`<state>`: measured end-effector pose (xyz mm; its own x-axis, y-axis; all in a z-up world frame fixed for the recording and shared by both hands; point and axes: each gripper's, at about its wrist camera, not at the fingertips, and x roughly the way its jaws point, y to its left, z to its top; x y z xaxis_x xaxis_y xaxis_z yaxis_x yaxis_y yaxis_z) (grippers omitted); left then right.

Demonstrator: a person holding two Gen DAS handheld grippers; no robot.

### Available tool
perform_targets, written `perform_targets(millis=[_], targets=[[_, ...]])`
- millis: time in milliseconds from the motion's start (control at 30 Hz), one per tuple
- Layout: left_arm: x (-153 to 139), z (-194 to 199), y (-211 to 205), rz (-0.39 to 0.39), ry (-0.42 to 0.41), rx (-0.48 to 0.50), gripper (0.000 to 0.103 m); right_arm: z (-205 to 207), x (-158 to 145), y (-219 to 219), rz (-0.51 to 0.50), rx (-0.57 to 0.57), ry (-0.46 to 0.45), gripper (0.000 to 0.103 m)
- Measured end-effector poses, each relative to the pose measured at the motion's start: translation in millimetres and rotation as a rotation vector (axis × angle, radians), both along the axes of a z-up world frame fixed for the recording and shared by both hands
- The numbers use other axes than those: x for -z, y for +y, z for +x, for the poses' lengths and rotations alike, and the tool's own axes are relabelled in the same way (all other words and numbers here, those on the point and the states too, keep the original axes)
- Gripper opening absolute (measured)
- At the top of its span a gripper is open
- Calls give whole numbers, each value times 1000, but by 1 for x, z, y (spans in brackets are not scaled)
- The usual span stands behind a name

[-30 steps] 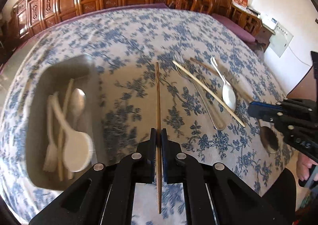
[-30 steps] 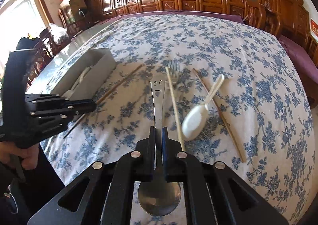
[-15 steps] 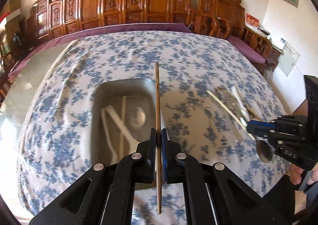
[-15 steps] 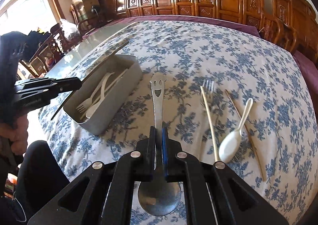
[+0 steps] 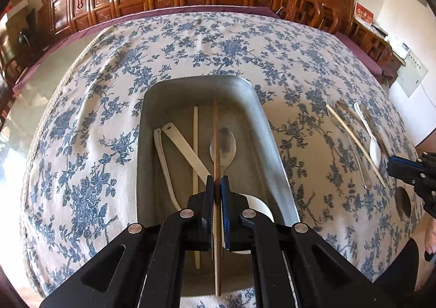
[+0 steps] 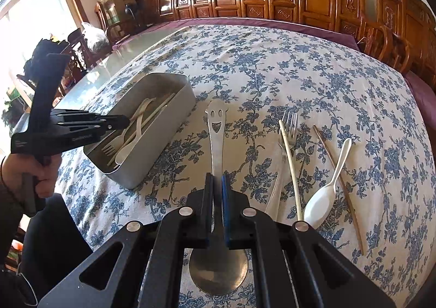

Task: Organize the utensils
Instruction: 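Carry the wooden chopstick into the grey tray and open the left tool, then lower the smiley-face spoon into the grey tray and open the right tool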

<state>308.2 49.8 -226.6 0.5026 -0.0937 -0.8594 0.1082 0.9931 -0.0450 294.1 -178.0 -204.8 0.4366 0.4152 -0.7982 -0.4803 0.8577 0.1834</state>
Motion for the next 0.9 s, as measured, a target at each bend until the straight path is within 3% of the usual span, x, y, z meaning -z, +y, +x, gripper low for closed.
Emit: perform_targets(millis=[333,900], targets=[[-27,-15,31,-15,-75,-37,5,4,-16,35,29,-53,-18,8],[-58,-36,93,-3,-139,-110,5,32,-28,156,59,-140,2,8]])
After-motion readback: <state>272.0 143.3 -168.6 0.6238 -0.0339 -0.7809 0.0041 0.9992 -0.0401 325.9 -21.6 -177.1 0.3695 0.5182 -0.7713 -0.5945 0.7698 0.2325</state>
